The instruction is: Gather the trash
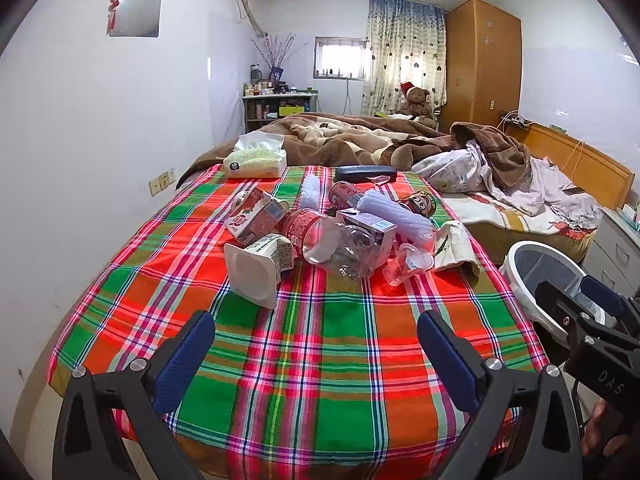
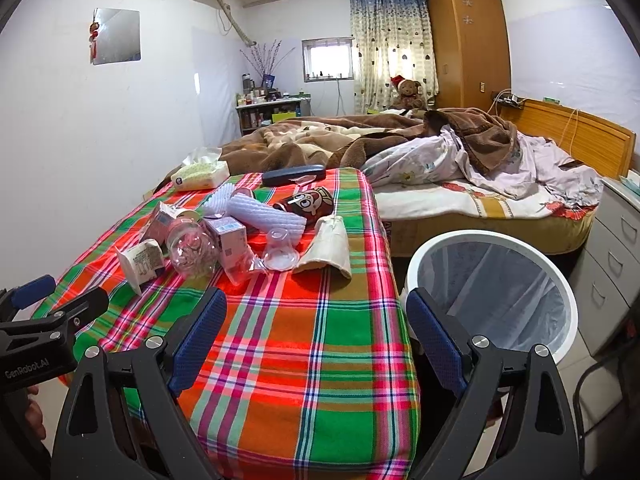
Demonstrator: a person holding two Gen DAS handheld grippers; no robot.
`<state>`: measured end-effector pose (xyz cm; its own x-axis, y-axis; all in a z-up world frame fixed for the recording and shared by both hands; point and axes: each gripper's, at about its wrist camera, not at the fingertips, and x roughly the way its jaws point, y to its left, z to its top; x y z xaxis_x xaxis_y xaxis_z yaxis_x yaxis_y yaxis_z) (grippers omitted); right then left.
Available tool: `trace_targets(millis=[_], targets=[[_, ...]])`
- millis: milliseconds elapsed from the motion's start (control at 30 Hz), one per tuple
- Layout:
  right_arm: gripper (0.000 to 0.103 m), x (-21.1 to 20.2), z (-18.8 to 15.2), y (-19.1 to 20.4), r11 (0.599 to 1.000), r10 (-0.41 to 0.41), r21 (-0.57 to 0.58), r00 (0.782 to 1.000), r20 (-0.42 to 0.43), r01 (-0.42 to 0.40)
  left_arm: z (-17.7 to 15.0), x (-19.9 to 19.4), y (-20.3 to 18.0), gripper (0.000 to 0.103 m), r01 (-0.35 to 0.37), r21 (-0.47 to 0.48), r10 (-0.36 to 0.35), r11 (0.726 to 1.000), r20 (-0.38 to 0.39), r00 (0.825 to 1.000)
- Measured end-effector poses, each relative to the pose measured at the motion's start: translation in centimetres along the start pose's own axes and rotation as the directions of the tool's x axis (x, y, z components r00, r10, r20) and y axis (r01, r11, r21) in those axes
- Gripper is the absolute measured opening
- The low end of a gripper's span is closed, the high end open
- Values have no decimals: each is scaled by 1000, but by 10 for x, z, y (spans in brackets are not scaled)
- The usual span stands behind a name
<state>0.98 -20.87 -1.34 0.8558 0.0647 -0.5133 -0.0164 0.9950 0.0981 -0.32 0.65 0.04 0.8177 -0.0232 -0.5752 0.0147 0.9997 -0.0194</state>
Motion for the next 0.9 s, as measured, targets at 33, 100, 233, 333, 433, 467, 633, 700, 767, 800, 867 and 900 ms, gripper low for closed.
trace_targets(millis=[33,100,233,333,433,467,633,700,767,800,867,900], targets=[[93,0,0,0,1000,0,-1,1000,1,0,0,0,0,103,0,-2,0,1000,0,1000],[93,-1,1,0,1000,-3,-2,1000,2,3,0,0,0,103,0,-1,0,1000,1,1000],[93,0,0,1,1000,-1,-3,1000,0,1,0,0,0,103,-1,-4,1,1000,3,1000],[93,0,1,1,1000,-3,-3,1000,1,3,0,0,1,103,0,-5,0,1000,3,1000],[93,-1,1,0,1000,-2,-2,1000,2,2,0,-1,1,103,-1,-6,1,1000,3,1000],[93,-1,1,0,1000,-3,-2,1000,1,3,0,0,1,103,0,-5,0,1000,1,1000],[93,-1,1,-2,1000,-7,0,1000,3,7,0,0,3,103,0,-5,0,1000,0,1000],[93,0,2,-2,1000,-8,2,1000,1,8,0,0,3,103,1,-7,-1,1000,-2,1000],[93,1,3,-2,1000,-10,3,1000,1,10,0,0,3,103,1,-7,-1,1000,-3,1000],[93,2,3,-2,1000,-10,3,1000,1,10,0,0,4,103,1,-8,-1,1000,-3,1000],[93,3,3,-3,1000,-11,4,1000,-1,11,1,1,5,103,1,-10,-1,1000,-6,1000],[93,3,4,-3,1000,-12,4,1000,-1,12,2,2,7,103,1,-13,-2,1000,-8,1000]])
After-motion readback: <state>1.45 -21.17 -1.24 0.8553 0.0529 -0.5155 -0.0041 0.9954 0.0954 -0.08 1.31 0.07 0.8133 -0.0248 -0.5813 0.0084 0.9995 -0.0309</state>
